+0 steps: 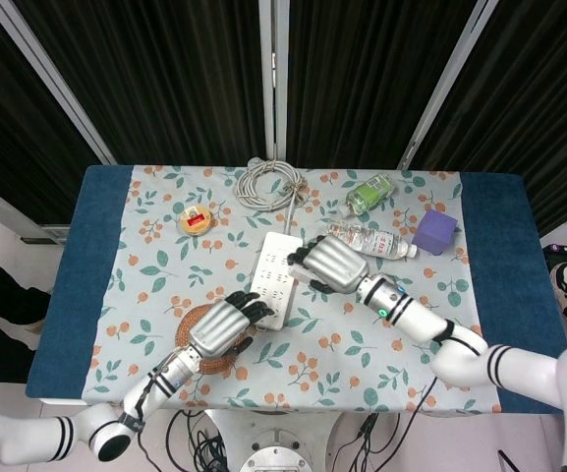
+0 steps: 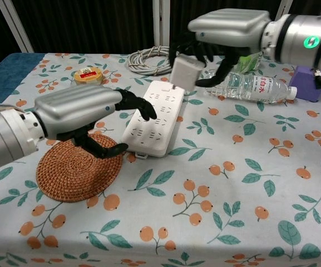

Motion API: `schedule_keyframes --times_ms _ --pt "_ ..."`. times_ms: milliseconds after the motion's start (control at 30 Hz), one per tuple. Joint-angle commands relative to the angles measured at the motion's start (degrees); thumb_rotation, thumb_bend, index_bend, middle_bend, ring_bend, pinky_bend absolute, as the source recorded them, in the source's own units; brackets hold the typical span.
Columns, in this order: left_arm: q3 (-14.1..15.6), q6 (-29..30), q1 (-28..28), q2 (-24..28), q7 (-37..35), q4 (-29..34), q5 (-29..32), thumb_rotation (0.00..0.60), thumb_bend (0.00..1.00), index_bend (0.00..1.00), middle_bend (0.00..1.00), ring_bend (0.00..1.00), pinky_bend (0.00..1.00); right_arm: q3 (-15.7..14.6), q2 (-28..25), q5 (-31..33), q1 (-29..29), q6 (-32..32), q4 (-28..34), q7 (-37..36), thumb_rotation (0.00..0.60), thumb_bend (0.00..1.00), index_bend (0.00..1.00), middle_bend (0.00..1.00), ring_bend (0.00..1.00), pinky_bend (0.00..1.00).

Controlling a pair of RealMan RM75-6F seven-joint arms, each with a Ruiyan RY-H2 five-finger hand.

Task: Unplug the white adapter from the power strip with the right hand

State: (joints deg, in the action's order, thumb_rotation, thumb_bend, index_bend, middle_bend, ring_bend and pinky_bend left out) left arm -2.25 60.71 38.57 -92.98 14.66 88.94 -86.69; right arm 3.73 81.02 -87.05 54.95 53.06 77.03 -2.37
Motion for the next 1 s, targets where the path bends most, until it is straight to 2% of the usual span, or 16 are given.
schedule_keyframes --times_ms 33,167,233,300,433,500,533,633,767,867,1000 --pt "-0.3 4.0 -2.0 3.0 -0.4 2.4 -1.3 0.600 0.38 0.20 0.24 0.13 0.22 -1.1 -4.9 5.1 -4.6 -0.2 5.0 -2.7 0.600 0.43 0.83 0.69 0.49 0.49" --pt "-0.9 9.1 -4.8 6.3 -1.7 3.8 -1.4 0.600 0.31 0.19 0.23 0.13 0.19 -2.2 -6.9 8.7 -7.0 -3.2 6.4 -7.2 0.600 0.37 0.66 0.58 0.42 0.45" --pt "-1.2 11.9 -6.5 7.7 -2.4 3.8 -1.2 0.600 0.26 0.17 0.23 0.13 0.17 -2.7 -6.9 9.6 -8.0 -4.6 6.2 -10.1 0.600 0.33 0.55 0.50 0.35 0.40" --pt "-1.1 14.1 -8.4 9.2 -3.0 3.6 -0.6 0.600 0.22 0.16 0.21 0.12 0.14 -3.1 -6.6 9.6 -8.7 -5.9 5.6 -13.0 0.600 0.31 0.43 0.42 0.28 0.34" --pt "-1.1 17.6 -11.7 11.8 -3.9 3.0 1.2 0.600 0.19 0.15 0.20 0.10 0.09 -3.5 -6.0 8.6 -9.6 -7.0 4.2 -17.3 0.600 0.24 0.13 0.25 0.14 0.23" --pt "-1.2 19.5 -13.5 13.1 -5.0 2.8 2.0 0.600 0.18 0.15 0.20 0.10 0.09 -3.7 -6.5 8.5 -9.8 -8.2 4.1 -18.9 0.600 0.22 0.02 0.15 0.06 0.17" --pt "-1.2 20.2 -14.3 13.6 -5.5 2.7 2.4 0.600 0.18 0.15 0.19 0.10 0.09 -3.8 -6.9 8.4 -9.9 -8.7 4.1 -19.4 0.600 0.21 0.00 0.10 0.02 0.13" --pt "-1.3 22.2 -16.7 15.0 -7.1 1.9 3.7 0.600 0.18 0.14 0.19 0.10 0.09 -4.0 -8.5 7.7 -10.5 -8.8 4.8 -20.2 0.600 0.21 0.00 0.01 0.00 0.05" --pt "-1.1 23.9 -19.4 16.5 -9.5 0.3 5.2 0.600 0.17 0.14 0.19 0.10 0.09 -4.0 -10.7 6.2 -13.2 -4.5 6.4 -20.9 0.600 0.20 0.00 0.00 0.00 0.04" --pt "-1.0 25.5 -21.8 17.7 -11.3 -0.7 6.2 0.600 0.18 0.14 0.19 0.10 0.09 -4.0 -12.9 5.1 -17.5 3.5 8.4 -18.1 0.600 0.21 0.00 0.01 0.00 0.04" --pt "-0.4 27.5 -25.2 20.0 -13.1 -2.0 7.3 0.600 0.18 0.14 0.19 0.10 0.06 -4.5 -14.9 6.4 -26.1 16.8 11.5 -7.1 0.600 0.21 0.00 0.07 0.00 0.04"
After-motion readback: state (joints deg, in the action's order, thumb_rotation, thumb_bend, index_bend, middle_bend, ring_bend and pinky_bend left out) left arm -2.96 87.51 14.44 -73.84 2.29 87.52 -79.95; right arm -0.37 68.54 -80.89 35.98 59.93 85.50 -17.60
